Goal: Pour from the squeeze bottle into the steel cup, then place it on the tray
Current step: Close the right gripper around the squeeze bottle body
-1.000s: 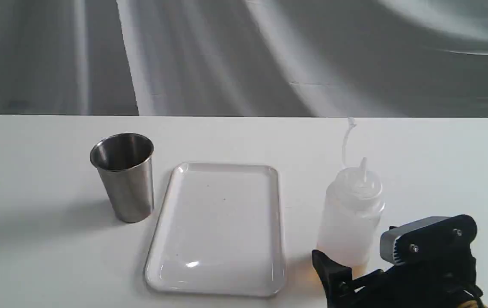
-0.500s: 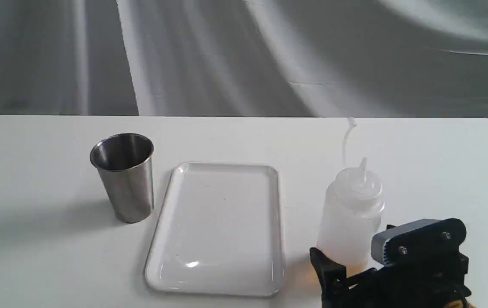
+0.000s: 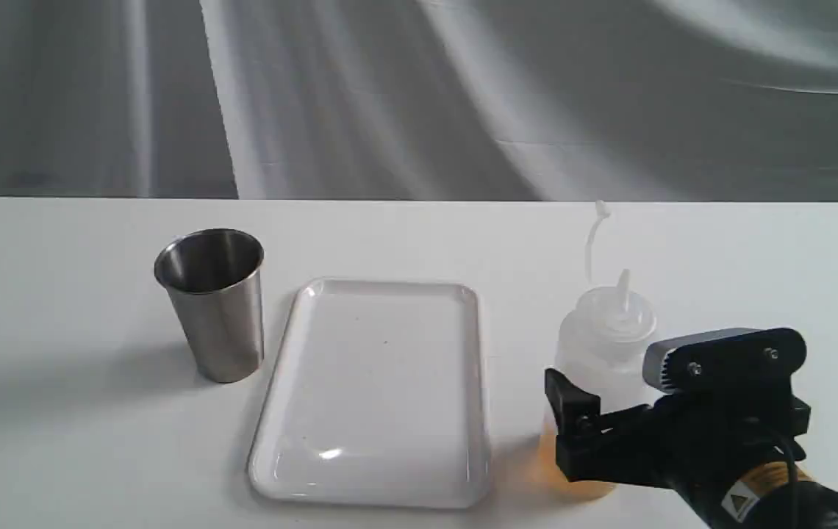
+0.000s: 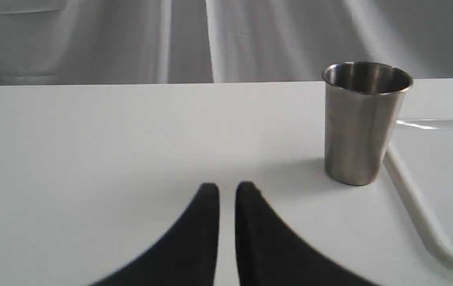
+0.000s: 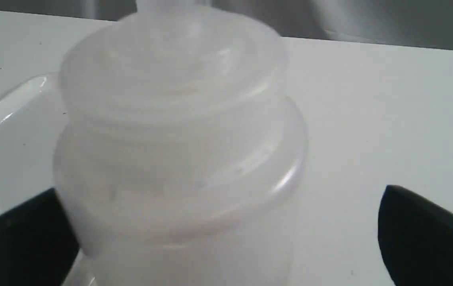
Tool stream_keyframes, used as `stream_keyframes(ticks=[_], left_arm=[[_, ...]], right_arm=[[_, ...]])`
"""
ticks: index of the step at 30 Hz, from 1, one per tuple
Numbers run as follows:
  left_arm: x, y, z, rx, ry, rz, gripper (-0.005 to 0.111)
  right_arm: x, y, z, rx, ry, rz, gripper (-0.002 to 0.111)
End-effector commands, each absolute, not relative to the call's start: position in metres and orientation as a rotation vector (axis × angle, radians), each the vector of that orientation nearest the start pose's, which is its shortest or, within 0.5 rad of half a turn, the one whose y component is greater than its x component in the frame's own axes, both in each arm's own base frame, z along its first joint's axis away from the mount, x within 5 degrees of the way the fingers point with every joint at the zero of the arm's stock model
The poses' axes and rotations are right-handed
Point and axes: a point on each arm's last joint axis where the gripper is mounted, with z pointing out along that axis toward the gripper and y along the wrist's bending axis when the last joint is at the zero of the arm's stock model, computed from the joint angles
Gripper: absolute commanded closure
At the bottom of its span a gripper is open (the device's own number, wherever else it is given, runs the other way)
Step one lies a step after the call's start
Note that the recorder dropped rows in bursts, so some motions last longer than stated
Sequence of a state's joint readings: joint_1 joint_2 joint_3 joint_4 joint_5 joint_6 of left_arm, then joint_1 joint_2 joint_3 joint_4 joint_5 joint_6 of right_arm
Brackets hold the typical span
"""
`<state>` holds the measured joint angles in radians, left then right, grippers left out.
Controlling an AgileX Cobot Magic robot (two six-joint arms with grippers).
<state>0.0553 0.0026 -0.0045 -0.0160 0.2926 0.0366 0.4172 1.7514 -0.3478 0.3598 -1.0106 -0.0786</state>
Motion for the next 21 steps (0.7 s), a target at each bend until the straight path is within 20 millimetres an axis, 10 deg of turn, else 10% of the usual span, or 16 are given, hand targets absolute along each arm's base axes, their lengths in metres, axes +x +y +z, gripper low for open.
stream_keyframes(ticks=[1, 21], left_arm=[[0.055, 0.002, 0.187, -0.025, 1.768, 0.04, 0.098], [0.055, 0.002, 0.187, -0.025, 1.768, 0.04, 0.098]], right_arm=[[0.248, 0.078, 0.13, -0.129, 1.872, 0.086, 0.003], [0.273, 0.087, 0.096, -0.209, 1.919, 0.073, 0.003]])
